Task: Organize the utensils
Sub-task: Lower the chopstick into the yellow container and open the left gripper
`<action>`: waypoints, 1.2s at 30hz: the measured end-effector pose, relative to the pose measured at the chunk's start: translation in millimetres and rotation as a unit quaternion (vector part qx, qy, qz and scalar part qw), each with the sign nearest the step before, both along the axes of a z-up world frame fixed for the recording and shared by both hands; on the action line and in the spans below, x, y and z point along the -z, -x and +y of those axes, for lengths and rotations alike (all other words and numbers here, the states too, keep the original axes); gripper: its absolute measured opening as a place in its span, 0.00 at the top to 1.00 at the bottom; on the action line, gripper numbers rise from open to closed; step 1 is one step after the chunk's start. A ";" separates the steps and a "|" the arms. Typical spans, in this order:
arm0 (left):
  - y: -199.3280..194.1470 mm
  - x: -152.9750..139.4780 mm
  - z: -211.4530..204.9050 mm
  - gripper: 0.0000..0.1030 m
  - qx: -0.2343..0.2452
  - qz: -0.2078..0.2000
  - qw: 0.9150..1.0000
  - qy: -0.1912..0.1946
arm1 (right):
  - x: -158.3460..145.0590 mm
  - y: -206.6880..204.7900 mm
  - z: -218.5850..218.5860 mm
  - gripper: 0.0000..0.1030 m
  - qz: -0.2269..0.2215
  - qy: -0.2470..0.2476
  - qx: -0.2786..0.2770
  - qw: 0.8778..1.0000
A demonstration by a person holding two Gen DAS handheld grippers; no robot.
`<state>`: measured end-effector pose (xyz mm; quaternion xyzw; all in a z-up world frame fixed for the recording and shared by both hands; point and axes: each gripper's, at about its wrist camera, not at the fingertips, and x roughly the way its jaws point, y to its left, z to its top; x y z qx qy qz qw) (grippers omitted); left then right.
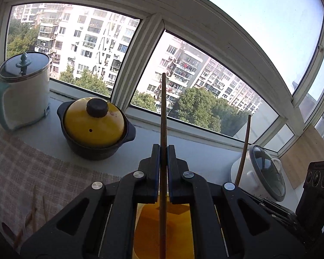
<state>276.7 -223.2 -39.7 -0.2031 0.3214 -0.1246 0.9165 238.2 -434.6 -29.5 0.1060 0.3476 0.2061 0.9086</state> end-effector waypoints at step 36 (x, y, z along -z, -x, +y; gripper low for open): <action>91.1 -7.9 23.4 0.86 0.006 0.013 1.000 -0.024 | 9.4 69.6 1.2 0.53 0.001 0.024 0.010 1.000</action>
